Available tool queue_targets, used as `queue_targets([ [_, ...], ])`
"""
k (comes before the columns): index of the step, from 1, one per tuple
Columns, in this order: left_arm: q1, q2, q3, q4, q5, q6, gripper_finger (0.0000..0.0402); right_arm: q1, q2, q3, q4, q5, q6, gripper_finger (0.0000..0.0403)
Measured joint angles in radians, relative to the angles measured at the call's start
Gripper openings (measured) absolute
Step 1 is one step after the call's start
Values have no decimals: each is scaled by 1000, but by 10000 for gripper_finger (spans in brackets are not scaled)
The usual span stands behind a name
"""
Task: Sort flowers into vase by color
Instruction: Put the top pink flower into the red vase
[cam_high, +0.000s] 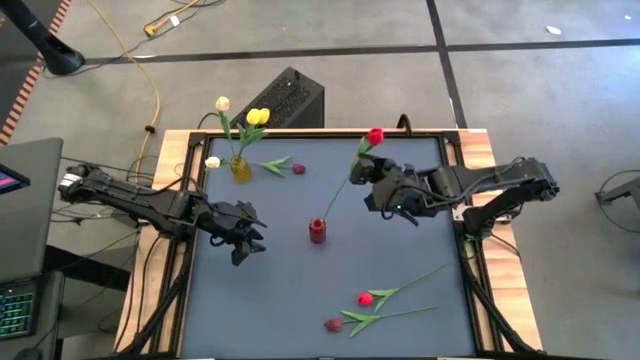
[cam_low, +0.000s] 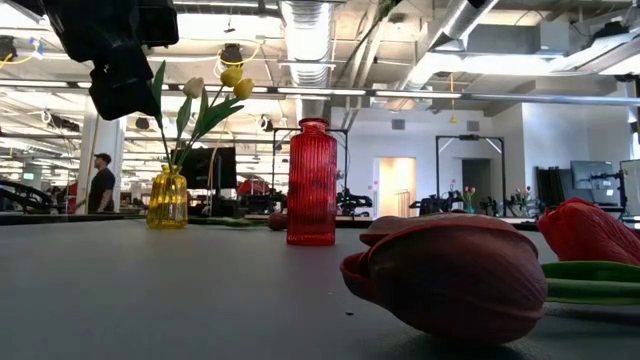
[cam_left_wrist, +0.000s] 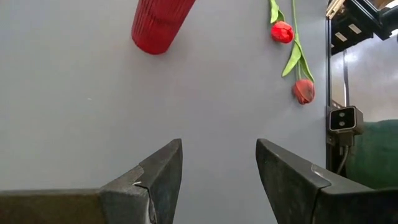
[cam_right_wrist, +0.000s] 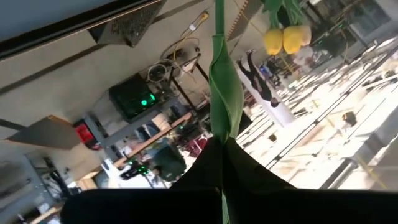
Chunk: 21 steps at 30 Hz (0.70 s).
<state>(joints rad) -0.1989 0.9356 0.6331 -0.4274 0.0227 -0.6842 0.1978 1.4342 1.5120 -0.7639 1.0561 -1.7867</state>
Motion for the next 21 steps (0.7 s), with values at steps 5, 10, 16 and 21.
queue_targets([
  [5,0,0,0,0,0,0,192,-1,13,1,0,-12,-24,23],
  [10,0,0,0,-1,0,0,192,-1,29,1,27,-32,-29,23],
  [16,0,0,0,-2,12,8,192,-7,28,1,58,-36,-29,24],
  [21,0,0,0,-1,23,8,192,-17,28,1,57,-41,-31,24],
])
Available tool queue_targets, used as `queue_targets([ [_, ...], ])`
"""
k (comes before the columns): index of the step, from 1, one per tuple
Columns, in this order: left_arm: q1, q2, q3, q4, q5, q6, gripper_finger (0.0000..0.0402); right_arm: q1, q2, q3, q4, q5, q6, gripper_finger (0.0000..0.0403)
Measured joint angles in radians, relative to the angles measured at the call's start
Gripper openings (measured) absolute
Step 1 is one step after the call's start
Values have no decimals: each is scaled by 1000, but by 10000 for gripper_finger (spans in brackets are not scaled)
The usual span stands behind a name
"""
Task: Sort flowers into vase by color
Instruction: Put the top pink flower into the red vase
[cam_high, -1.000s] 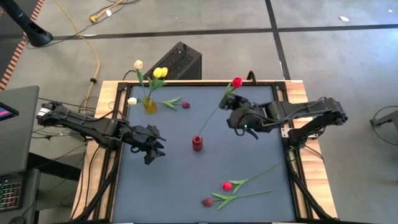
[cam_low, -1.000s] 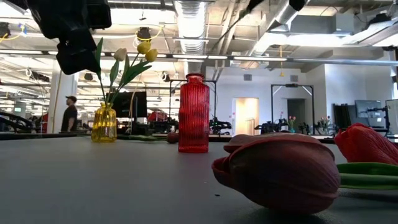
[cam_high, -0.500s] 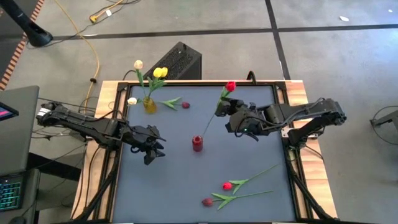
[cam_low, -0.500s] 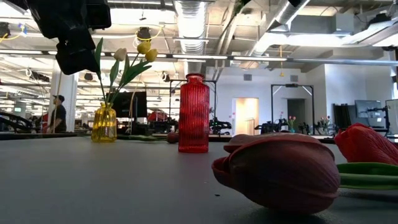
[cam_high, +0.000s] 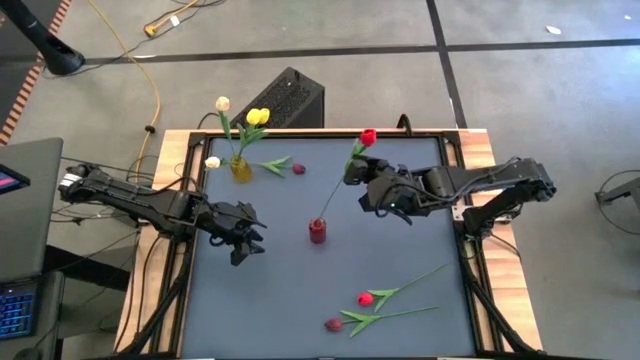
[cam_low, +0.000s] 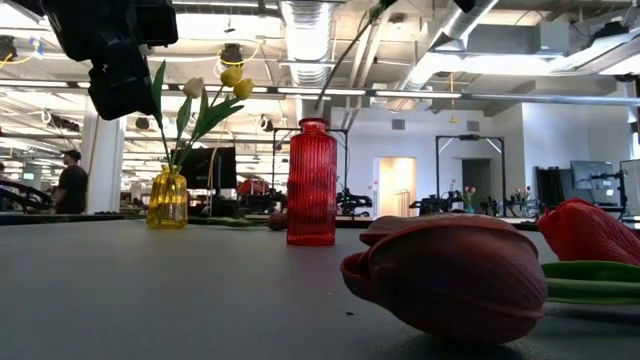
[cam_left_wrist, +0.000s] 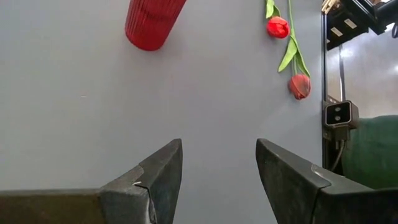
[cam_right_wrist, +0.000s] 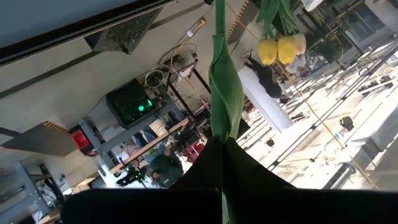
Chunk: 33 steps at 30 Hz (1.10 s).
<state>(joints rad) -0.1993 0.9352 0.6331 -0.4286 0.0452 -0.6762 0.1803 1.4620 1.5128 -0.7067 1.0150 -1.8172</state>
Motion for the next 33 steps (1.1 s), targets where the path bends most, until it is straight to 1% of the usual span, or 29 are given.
queue_targets([
  [7,0,0,0,0,0,1,192,-7,0,0,0,-25,-1,24],
  [12,0,0,0,-1,0,11,192,-13,32,0,-4,-42,-1,24],
  [18,0,0,0,-7,1,11,192,-27,67,0,1,-25,3,24],
  [33,0,0,0,-7,1,42,192,-60,48,0,13,-21,2,24],
])
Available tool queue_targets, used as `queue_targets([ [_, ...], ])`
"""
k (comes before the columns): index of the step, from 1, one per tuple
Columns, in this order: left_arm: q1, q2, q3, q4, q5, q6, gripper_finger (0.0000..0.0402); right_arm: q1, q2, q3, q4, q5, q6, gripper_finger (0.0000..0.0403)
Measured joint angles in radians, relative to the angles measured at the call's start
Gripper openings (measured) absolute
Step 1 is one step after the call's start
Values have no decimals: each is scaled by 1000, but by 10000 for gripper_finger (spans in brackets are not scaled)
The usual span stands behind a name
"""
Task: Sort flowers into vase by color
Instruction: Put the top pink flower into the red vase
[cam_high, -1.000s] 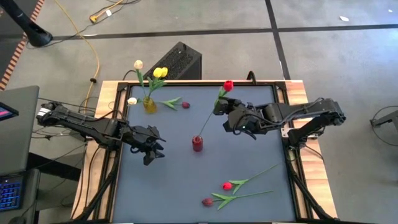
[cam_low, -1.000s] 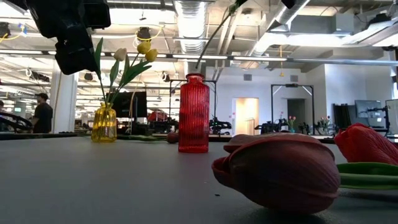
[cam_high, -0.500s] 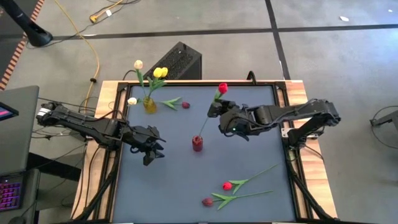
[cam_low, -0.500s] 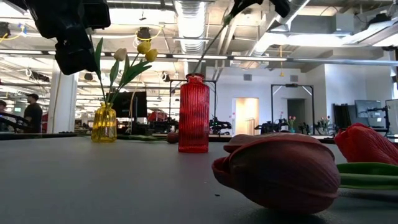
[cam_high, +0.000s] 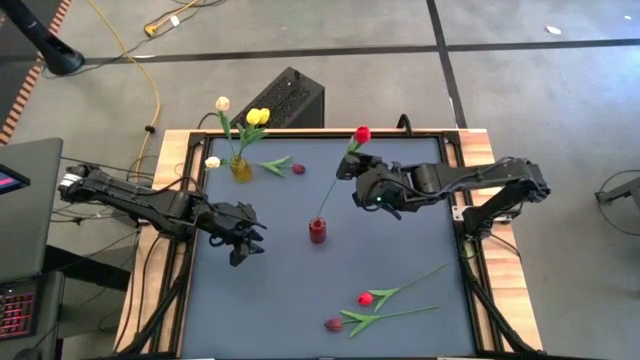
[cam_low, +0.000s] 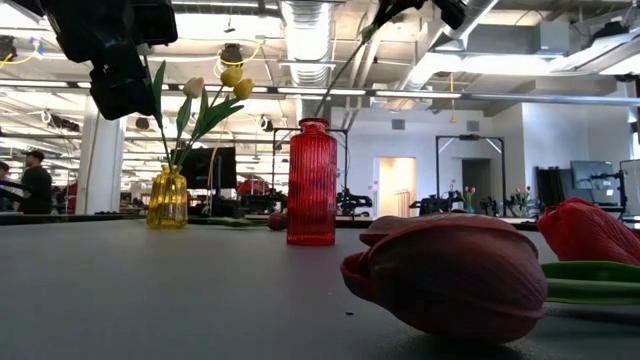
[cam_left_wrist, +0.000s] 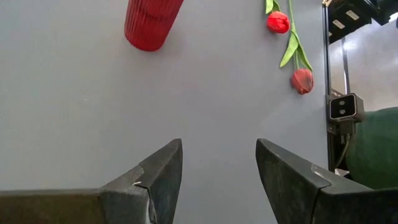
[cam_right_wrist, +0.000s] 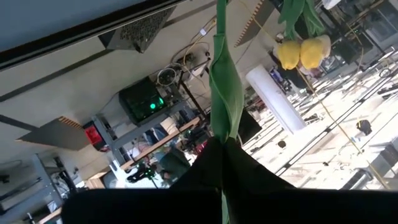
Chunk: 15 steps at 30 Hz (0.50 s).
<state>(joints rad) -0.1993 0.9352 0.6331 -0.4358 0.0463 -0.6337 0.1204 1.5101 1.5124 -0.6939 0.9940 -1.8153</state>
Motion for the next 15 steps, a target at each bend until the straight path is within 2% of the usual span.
queue_targets([
  [15,0,0,0,0,-1,2,192,26,0,0,-1,-27,-3,28],
])
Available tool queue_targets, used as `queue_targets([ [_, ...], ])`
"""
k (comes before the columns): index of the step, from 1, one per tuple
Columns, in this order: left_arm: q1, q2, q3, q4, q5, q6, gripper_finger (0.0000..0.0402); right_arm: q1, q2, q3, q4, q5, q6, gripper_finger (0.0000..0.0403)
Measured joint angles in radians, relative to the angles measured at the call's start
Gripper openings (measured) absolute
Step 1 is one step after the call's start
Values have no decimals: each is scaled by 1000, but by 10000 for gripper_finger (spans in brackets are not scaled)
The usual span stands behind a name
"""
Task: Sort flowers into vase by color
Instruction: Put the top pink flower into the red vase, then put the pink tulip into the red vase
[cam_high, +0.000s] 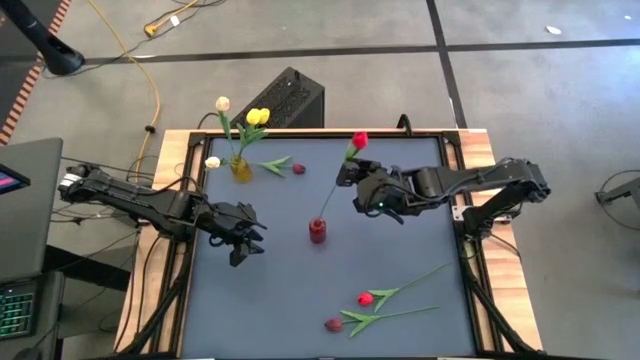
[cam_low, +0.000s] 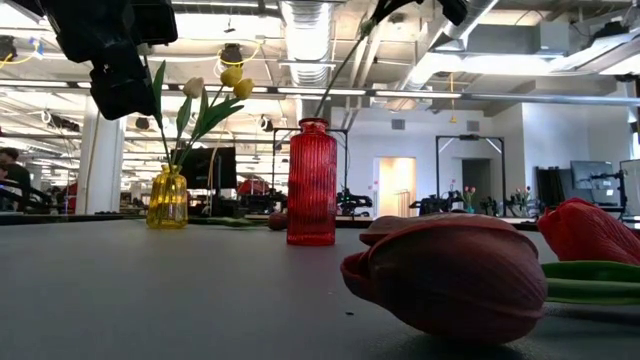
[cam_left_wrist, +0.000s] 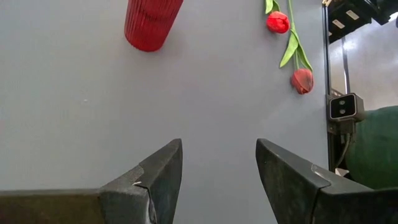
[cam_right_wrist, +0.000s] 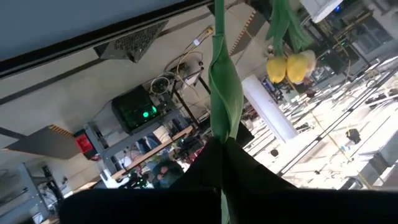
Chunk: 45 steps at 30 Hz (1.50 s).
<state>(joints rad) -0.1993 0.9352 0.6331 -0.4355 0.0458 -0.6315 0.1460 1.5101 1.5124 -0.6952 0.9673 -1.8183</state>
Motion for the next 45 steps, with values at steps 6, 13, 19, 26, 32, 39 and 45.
queue_targets([
  [6,0,0,0,0,0,0,192,12,0,0,0,-71,0,37],
  [13,0,0,0,0,0,0,192,1,0,0,1,-128,1,46],
  [19,0,0,0,0,0,0,192,2,0,0,2,-129,3,47],
  [26,0,0,0,0,0,0,192,11,0,0,5,-168,7,57],
  [32,0,0,0,0,1,0,192,11,0,0,50,-221,53,103],
  [39,0,0,0,0,1,0,192,11,0,0,65,-229,73,181],
  [45,0,0,0,0,1,0,192,14,0,0,62,-283,215,225],
])
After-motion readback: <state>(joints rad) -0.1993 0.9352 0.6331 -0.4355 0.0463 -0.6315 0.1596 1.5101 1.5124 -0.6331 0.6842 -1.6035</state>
